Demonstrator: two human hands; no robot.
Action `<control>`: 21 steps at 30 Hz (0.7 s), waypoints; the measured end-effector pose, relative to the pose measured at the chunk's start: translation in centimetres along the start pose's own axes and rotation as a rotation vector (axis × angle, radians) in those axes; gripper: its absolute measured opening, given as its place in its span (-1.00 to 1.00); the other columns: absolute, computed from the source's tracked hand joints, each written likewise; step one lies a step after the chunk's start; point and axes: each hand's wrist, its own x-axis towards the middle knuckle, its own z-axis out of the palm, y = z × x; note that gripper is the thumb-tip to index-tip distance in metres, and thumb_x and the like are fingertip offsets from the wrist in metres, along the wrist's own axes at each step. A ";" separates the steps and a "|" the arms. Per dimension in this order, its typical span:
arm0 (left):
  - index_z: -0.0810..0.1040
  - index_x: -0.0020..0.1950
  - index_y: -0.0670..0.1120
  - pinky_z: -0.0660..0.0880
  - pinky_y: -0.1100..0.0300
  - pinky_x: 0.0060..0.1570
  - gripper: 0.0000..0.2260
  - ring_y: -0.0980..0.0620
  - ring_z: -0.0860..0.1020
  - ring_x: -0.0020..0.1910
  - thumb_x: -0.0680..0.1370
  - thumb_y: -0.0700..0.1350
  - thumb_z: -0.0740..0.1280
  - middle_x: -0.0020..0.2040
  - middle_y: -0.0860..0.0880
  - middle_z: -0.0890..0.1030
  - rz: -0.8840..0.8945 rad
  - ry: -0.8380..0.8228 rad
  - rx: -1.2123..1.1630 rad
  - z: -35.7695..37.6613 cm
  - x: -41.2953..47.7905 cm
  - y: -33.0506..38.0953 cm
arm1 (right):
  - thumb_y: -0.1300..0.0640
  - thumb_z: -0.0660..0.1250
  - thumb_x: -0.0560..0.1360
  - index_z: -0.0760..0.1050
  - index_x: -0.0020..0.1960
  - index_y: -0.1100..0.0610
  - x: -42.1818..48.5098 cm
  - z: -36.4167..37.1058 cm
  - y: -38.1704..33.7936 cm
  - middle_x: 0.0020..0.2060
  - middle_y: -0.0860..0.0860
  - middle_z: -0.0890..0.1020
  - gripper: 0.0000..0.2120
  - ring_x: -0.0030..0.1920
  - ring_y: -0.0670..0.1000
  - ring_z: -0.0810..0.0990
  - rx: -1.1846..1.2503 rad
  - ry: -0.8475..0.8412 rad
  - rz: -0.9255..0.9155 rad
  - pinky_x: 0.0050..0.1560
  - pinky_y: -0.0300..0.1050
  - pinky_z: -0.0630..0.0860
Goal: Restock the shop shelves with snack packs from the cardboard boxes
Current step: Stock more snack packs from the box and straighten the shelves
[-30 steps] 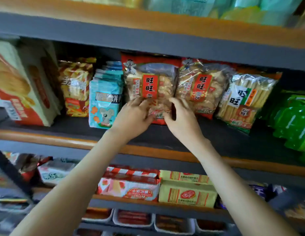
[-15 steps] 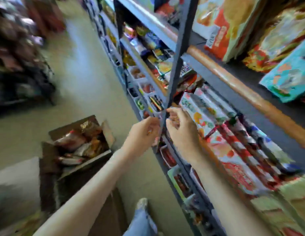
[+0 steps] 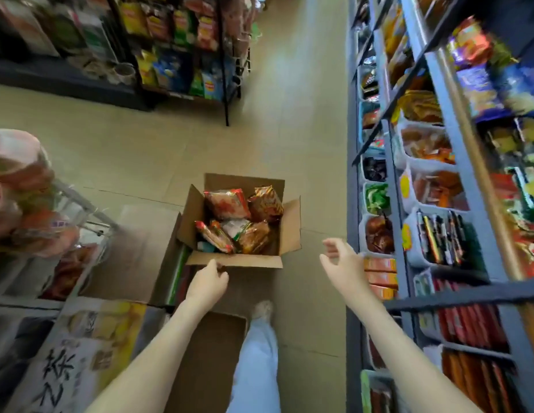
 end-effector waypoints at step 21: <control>0.19 0.50 -0.13 0.37 0.09 0.21 -0.48 -0.16 0.39 0.36 0.60 -0.05 0.27 0.41 -0.14 0.39 -0.639 0.120 -0.517 15.1 38.6 -8.7 | 0.27 0.27 0.54 0.32 0.41 0.14 28.8 30.7 16.6 0.28 0.05 0.42 -0.55 0.32 0.02 0.38 -0.251 -0.508 0.232 0.34 -0.10 0.30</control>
